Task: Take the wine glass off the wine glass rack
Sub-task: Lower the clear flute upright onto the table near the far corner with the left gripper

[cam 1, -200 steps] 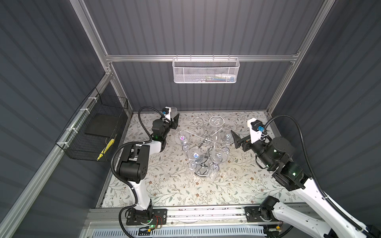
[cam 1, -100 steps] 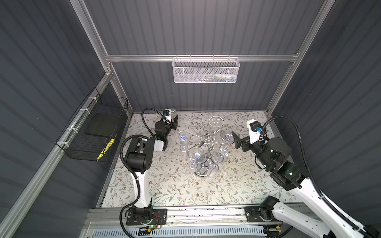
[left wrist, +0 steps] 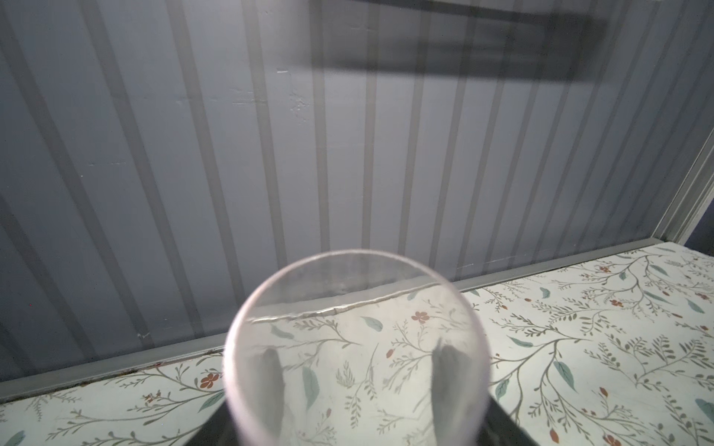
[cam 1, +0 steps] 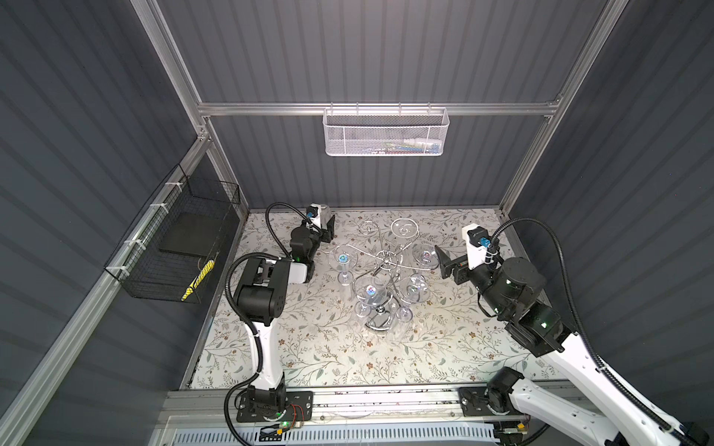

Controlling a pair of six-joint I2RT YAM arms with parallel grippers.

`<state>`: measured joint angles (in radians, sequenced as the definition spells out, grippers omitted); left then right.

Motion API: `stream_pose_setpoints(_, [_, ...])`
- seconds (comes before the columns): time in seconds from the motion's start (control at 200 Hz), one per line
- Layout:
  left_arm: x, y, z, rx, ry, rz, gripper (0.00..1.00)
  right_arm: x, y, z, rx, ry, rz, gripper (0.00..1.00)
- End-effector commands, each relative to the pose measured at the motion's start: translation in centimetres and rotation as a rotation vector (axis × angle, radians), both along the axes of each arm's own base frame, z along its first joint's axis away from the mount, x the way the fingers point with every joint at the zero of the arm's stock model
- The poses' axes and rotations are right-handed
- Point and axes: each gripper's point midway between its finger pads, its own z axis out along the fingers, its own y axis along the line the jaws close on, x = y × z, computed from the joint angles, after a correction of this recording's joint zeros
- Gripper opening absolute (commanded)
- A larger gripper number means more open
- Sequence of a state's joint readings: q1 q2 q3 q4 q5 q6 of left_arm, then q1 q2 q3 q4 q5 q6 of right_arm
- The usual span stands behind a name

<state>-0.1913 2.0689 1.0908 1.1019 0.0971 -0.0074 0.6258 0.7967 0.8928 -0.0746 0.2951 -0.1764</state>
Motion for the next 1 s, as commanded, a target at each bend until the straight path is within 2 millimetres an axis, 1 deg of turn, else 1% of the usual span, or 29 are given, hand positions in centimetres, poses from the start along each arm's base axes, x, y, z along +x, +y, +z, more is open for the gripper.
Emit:
stream_pose_setpoints(0.0, [0.4, 0.4, 1.6, -0.002, -0.05, 0.014, 0.72, -0.2, -0.2, 0.0, 0.005, -0.003, 0.0, 0.99])
stream_pose_setpoints(0.225, [0.3, 0.6, 1.6, -0.003, -0.044, 0.02, 0.82, -0.3, -0.3, 0.1, 0.003, -0.004, 0.0, 0.99])
stream_pose_setpoints(0.37, [0.2, 0.9, 1.9, 0.008, -0.039, 0.036, 0.86, -0.4, -0.3, 0.1, 0.002, -0.002, 0.003, 0.99])
stream_pose_setpoints(0.42, [0.1, 1.0, 1.8, 0.01, -0.033, 0.038, 0.95, -0.5, -0.2, 0.1, 0.003, -0.001, 0.01, 0.99])
stream_pose_setpoints(0.455, [0.1, 1.0, 1.9, 0.01, -0.034, 0.036, 0.99, -0.6, -0.2, 0.1, 0.004, 0.0, 0.016, 0.99])
stream_pose_setpoints(0.71, [-0.5, 0.9, 2.4, -0.002, -0.039, 0.025, 0.99, -1.0, -0.2, 0.5, 0.014, -0.005, 0.026, 0.99])
stream_pose_setpoints(0.995, [-1.1, 0.9, 4.8, -0.007, -0.06, 0.018, 1.0, -1.3, -0.3, 1.1, 0.029, -0.015, 0.035, 0.99])
